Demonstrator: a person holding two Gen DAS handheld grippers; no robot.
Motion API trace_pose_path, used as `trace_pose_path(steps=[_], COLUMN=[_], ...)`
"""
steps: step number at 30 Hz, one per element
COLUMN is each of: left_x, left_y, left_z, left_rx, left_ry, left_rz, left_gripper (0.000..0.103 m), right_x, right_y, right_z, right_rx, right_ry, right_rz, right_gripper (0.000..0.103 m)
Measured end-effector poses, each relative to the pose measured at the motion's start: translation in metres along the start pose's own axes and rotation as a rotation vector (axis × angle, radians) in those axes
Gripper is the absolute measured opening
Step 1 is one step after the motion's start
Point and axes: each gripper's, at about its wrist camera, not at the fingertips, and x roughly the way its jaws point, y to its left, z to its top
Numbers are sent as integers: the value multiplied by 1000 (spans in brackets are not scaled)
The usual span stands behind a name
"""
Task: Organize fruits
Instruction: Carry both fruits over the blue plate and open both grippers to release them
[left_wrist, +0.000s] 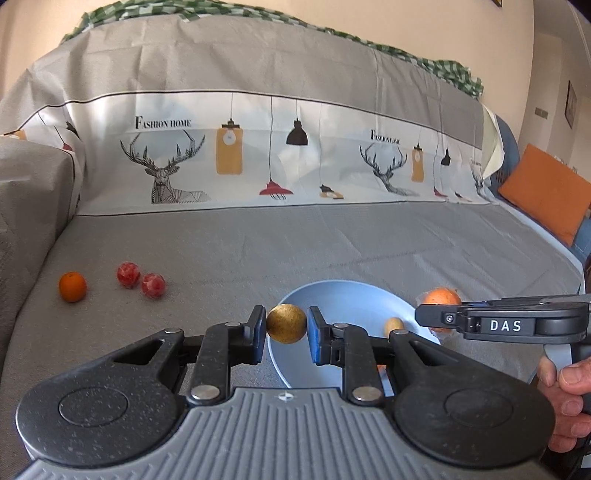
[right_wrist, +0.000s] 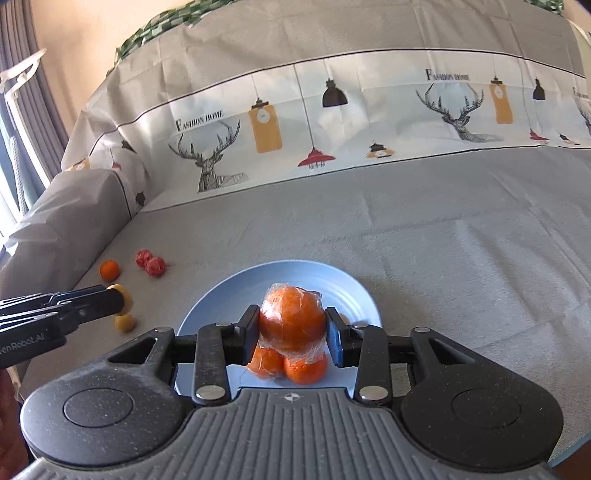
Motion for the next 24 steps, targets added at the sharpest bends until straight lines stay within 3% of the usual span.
trace_pose_path(steps=[24], left_x=[19], left_y=[-11], left_z=[-8], left_rx=[63], left_ry=[64], left_rz=[-39], left_gripper=[26], right_x=[19], right_y=[10], right_z=[-4], right_rx=[-65], right_ry=[69], right_rz=[6], right_gripper=[39])
